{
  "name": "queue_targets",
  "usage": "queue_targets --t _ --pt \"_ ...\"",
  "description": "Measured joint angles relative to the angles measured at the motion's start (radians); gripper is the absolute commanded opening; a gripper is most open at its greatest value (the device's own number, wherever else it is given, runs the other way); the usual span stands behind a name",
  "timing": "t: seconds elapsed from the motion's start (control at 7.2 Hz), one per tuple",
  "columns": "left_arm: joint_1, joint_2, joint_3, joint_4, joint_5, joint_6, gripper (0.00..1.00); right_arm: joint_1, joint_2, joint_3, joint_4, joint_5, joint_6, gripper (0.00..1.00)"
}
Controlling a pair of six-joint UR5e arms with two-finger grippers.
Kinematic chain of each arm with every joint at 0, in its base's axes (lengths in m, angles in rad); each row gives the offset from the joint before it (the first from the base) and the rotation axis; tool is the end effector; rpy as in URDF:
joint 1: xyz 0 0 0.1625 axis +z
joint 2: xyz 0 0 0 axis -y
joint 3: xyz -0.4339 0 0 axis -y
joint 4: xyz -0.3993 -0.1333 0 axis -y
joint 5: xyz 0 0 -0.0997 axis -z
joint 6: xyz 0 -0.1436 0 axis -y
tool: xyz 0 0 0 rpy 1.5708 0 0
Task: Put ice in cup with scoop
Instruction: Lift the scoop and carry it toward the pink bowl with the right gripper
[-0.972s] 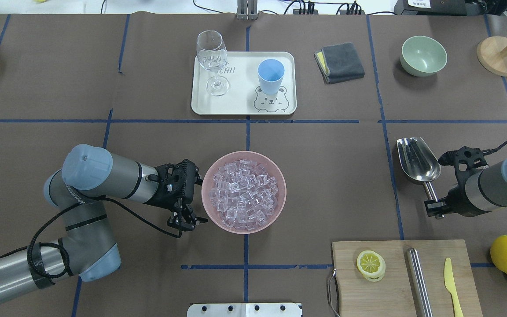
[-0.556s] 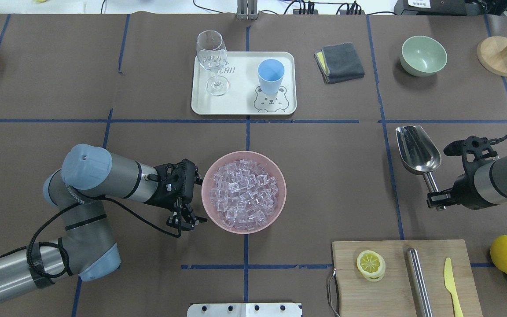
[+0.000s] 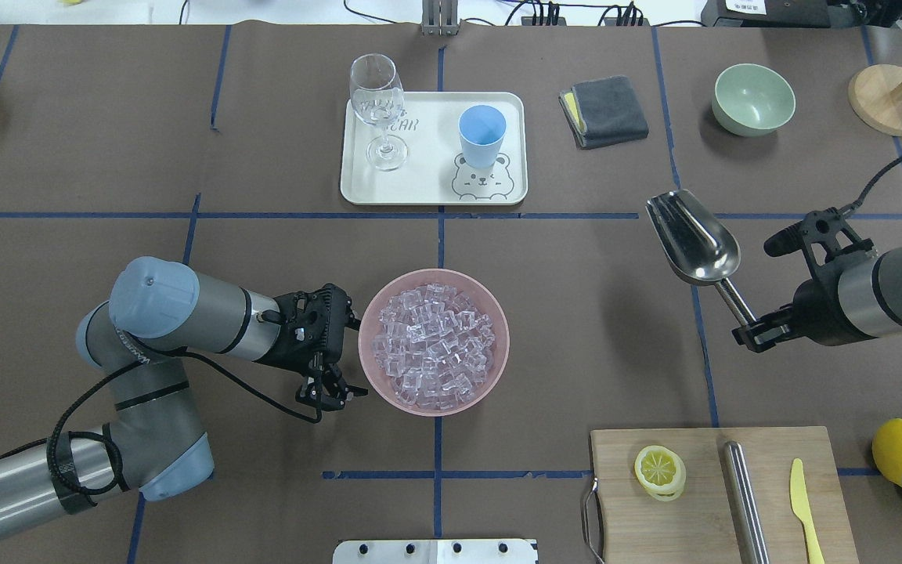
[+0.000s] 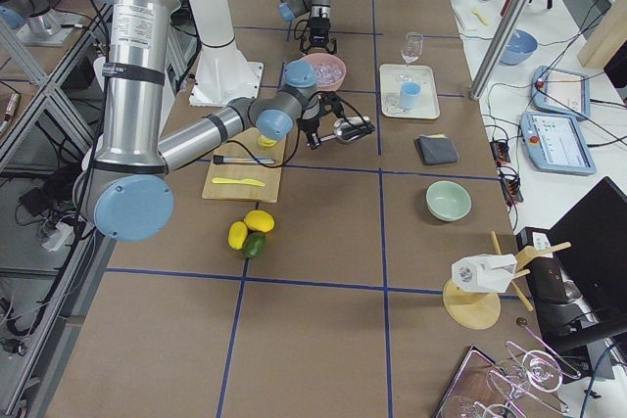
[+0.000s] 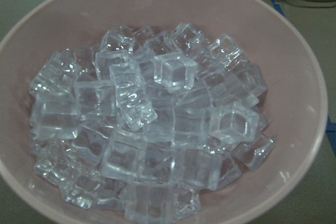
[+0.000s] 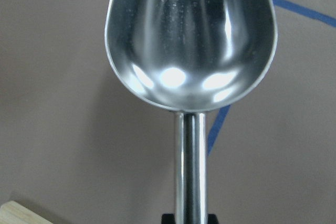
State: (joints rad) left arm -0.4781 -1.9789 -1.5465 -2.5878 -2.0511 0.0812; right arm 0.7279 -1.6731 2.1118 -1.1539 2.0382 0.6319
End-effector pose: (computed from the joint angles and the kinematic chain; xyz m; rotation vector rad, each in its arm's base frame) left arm 0.5772 -0.3745 0.3345 1.0955 1.1022 1.2847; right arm -0.3122 -0.3701 0.4333 0.3285 -0.8937 -0.3947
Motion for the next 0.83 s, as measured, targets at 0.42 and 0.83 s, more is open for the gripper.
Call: queue_targets --t 0.42,0.83 --pt "0.000 0.000 0.011 -0.022 -0.001 0.001 1.00 0.005 0.118 0.045 -0.113 0.099 -0.077 0.00" --pt "-0.001 0.000 0.026 -0.049 0.000 0.000 1.00 -0.095 0.334 0.176 -0.550 0.034 -0.096 0.00"
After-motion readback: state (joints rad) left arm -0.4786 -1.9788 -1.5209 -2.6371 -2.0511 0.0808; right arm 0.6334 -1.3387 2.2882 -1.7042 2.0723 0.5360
